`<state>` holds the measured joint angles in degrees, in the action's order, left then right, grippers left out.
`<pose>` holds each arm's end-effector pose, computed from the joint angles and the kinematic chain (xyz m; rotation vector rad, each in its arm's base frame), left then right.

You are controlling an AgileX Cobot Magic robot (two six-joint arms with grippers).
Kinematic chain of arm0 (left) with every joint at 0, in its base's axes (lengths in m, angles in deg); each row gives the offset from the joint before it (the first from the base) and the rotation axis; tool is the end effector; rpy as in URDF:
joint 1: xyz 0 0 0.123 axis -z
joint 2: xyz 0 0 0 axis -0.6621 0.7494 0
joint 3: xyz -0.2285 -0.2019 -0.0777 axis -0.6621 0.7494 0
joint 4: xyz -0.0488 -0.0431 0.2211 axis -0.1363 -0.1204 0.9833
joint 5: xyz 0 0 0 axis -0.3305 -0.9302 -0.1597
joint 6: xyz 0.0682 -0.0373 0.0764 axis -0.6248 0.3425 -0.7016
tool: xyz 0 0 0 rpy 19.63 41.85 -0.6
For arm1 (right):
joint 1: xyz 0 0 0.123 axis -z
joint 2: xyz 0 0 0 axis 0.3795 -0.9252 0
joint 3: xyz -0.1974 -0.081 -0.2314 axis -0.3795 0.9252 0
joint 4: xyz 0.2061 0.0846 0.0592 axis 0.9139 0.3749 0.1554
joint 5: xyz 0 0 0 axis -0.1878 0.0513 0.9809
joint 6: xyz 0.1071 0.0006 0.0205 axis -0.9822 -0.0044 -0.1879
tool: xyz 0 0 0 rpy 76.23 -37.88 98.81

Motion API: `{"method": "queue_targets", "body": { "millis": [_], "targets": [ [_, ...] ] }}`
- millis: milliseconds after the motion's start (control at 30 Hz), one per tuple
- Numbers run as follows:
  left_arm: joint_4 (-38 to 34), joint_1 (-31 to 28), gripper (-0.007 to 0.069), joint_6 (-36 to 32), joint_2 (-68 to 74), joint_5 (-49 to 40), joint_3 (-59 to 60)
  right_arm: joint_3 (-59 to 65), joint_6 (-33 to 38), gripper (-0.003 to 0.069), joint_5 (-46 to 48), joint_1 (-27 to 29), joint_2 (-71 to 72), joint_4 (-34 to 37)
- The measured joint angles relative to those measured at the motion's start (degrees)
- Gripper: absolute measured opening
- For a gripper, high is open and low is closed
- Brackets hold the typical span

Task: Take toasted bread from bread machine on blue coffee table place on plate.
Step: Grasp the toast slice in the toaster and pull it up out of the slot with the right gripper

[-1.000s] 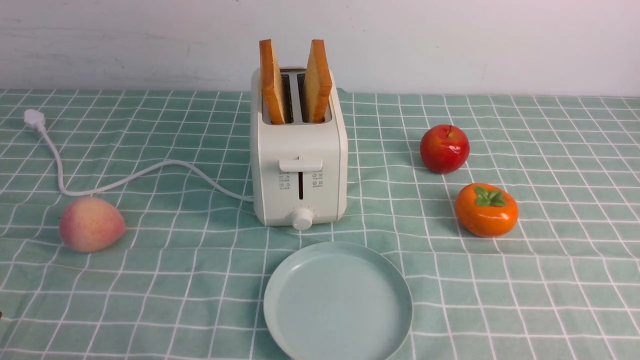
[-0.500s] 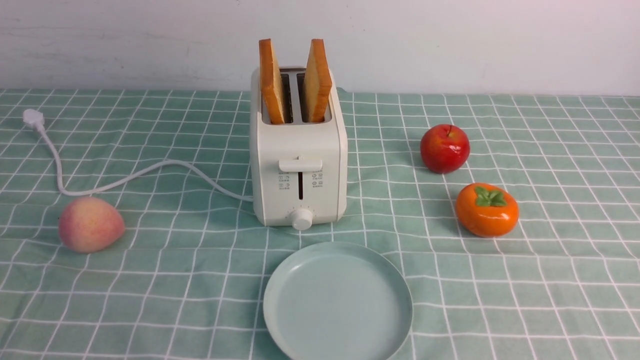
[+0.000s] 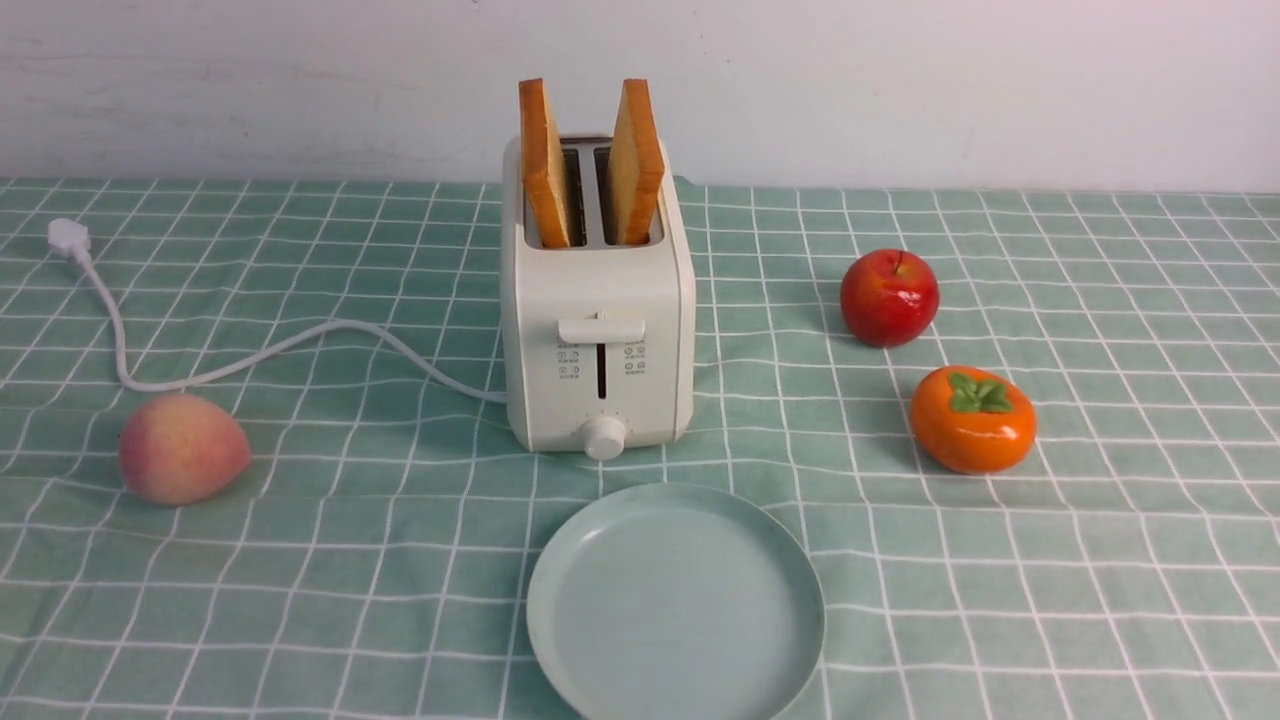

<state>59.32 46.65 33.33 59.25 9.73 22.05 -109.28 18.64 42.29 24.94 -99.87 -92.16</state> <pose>0.0872 -0.0105 0.4043 -0.3599 1.9218 -0.3997 0.1271 -0.0118 0.4640 0.2827 1.5802 0.1185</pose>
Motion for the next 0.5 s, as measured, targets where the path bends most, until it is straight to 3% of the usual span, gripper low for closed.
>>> {"method": "queue_targets", "body": {
  "millis": [133,233,500],
  "targets": [
    [-1.6,0.0,0.0237,-0.9,5.1,-6.4,0.0,0.6,-0.4,0.0240,2.2,0.0,-5.9,6.3],
    [-8.6,1.0,0.0237,-3.8,9.0,-12.7,0.0,0.7,5.1,0.0240,6.8,-2.3,-14.2,21.0],
    [-21.0,7.6,0.0237,-15.7,11.9,-12.3,0.0,-13.7,38.0,0.0248,12.1,-14.4,-35.6,48.8]
  ]
}}
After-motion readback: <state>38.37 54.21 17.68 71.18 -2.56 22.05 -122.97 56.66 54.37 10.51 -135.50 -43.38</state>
